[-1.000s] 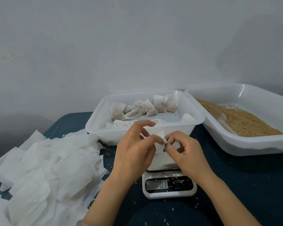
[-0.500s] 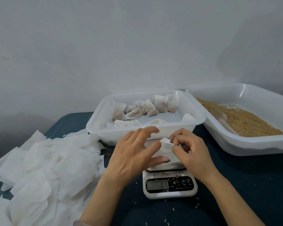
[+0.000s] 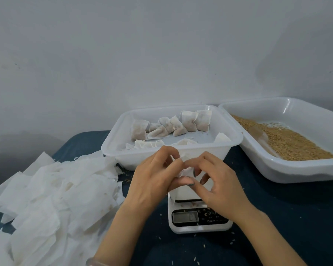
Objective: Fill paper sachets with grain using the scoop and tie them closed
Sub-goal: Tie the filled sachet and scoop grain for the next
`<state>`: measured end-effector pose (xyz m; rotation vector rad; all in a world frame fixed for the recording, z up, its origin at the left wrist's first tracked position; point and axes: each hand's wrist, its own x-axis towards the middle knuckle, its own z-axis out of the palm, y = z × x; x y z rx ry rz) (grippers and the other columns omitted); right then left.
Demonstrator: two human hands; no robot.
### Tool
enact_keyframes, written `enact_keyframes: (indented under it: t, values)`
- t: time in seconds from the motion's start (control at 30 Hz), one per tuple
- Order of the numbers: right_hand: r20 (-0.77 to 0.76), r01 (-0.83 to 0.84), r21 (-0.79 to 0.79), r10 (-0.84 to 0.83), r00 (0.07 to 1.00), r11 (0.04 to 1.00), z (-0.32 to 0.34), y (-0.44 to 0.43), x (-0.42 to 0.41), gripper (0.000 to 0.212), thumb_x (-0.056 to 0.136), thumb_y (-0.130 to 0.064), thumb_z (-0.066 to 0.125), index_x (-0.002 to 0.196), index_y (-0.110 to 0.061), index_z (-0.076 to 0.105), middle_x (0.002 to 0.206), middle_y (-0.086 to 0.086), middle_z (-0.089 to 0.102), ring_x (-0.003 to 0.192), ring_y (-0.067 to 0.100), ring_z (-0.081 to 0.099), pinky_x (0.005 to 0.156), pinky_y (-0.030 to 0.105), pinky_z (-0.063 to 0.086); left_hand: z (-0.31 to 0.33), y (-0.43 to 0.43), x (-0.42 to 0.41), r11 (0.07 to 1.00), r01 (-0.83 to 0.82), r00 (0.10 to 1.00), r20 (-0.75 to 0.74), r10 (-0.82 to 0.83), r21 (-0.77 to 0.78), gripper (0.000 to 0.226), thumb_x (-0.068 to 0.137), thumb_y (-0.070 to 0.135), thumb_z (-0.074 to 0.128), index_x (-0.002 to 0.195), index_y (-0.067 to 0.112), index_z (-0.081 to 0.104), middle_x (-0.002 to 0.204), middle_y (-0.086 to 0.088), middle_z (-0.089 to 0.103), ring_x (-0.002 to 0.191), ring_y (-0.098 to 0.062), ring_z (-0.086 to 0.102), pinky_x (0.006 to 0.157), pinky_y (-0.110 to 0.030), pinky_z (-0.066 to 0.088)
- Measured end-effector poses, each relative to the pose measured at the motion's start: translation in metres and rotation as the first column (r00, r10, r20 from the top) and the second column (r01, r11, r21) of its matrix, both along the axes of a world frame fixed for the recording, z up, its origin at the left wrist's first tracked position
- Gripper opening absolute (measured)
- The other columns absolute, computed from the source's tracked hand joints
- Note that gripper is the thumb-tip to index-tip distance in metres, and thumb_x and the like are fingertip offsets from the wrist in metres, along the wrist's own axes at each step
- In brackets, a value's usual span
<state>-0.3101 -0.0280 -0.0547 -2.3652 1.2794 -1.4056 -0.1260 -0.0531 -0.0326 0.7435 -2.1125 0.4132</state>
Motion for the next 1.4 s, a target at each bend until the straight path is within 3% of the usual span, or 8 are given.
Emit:
enact_keyframes:
  t: [0.17, 0.27, 0.43, 0.57, 0.8, 1.0, 1.2, 1.4]
  values:
    - [-0.027, 0.039, -0.009, -0.039, 0.999, 0.999, -0.001, -0.003, -0.001, 0.034, 0.099, -0.048, 0.044, 0.100, -0.024, 0.068, 0.097, -0.017, 0.059, 0.090, 0.005, 0.057, 0.068, 0.024, 0.052, -0.004, -0.001, -0.003, 0.956, 0.105, 0.990, -0.122, -0.074, 0.273, 0.034, 0.093, 0.059, 0.051, 0.105, 0.028, 0.047, 0.125, 0.007, 0.048, 0.099, 0.005, 0.052, 0.065, -0.011, 0.040]
    - [-0.034, 0.069, -0.021, -0.070, 0.997, 0.997, -0.001, -0.003, -0.001, 0.034, 0.099, -0.047, 0.044, 0.101, -0.023, 0.068, 0.101, -0.014, 0.061, 0.094, 0.005, 0.057, 0.072, 0.029, 0.053, -0.010, 0.000, -0.007, 0.795, 0.306, 0.944, -0.277, -0.181, 0.524, 0.069, 0.081, 0.048, 0.071, 0.136, 0.035, 0.032, 0.129, 0.009, 0.052, 0.117, -0.004, 0.054, 0.092, -0.016, 0.045]
    - [-0.054, 0.126, -0.057, -0.129, 0.990, 0.990, -0.001, -0.004, -0.003, 0.031, 0.096, -0.041, 0.046, 0.100, -0.020, 0.069, 0.100, -0.011, 0.063, 0.092, 0.005, 0.057, 0.071, 0.030, 0.054, -0.018, -0.004, -0.005, 0.599, 0.335, 0.936, -0.331, -0.122, 0.727, 0.073, 0.077, 0.041, 0.079, 0.134, 0.041, 0.033, 0.104, 0.008, 0.064, 0.089, -0.011, 0.067, 0.078, -0.018, 0.051]
    - [-0.021, 0.131, -0.082, -0.133, 0.991, 0.988, 0.000, -0.005, -0.005, 0.034, 0.098, -0.046, 0.045, 0.096, -0.021, 0.069, 0.097, -0.014, 0.063, 0.089, 0.004, 0.055, 0.068, 0.028, 0.054, -0.019, -0.012, 0.002, 0.626, 0.238, 0.963, -0.263, -0.054, 0.743, 0.042, 0.080, 0.058, 0.066, 0.115, 0.041, 0.049, 0.099, 0.016, 0.067, 0.087, -0.007, 0.065, 0.071, -0.024, 0.052]
    - [0.038, 0.116, -0.074, -0.113, 0.993, 0.991, 0.002, -0.001, -0.004, 0.036, 0.089, -0.060, 0.054, 0.092, -0.028, 0.070, 0.103, -0.016, 0.063, 0.095, 0.001, 0.055, 0.063, 0.018, 0.054, -0.023, -0.018, 0.003, 0.614, 0.202, 0.974, -0.223, -0.042, 0.763, 0.034, 0.079, 0.067, 0.057, 0.097, 0.038, 0.054, 0.083, 0.013, 0.063, 0.072, -0.008, 0.060, 0.062, -0.030, 0.051]
    - [0.054, 0.131, -0.106, -0.125, 0.991, 0.986, -0.002, -0.003, -0.004, 0.027, 0.090, -0.044, 0.057, 0.087, -0.021, 0.071, 0.099, -0.010, 0.065, 0.091, 0.004, 0.057, 0.062, 0.022, 0.056, -0.021, -0.016, 0.004, 0.653, 0.225, 0.966, -0.251, -0.054, 0.723, 0.026, 0.080, 0.066, 0.064, 0.096, 0.051, 0.051, 0.092, 0.022, 0.063, 0.077, -0.001, 0.058, 0.061, -0.011, 0.041]
    - [0.105, 0.118, -0.018, -0.115, 0.988, 0.993, -0.003, -0.003, -0.004, 0.021, 0.092, -0.048, 0.053, 0.103, -0.032, 0.062, 0.101, -0.022, 0.061, 0.094, 0.002, 0.060, 0.066, 0.017, 0.053, -0.026, -0.017, 0.001, 0.683, 0.204, 0.971, -0.235, -0.049, 0.702, 0.032, 0.085, 0.068, 0.054, 0.098, 0.038, 0.053, 0.089, 0.019, 0.062, 0.076, -0.004, 0.056, 0.061, -0.015, 0.041]
    - [0.218, 0.338, 0.019, -0.334, 0.917, 0.941, 0.000, -0.009, -0.015, 0.012, 0.095, -0.034, 0.052, 0.104, -0.029, 0.057, 0.095, -0.015, 0.063, 0.078, 0.000, 0.058, 0.064, 0.020, 0.046, -0.030, -0.020, 0.003, 0.705, 0.136, 0.976, -0.218, 0.027, 0.696, 0.040, 0.088, 0.064, 0.056, 0.105, 0.028, 0.054, 0.087, 0.012, 0.063, 0.079, -0.004, 0.057, 0.062, -0.018, 0.041]
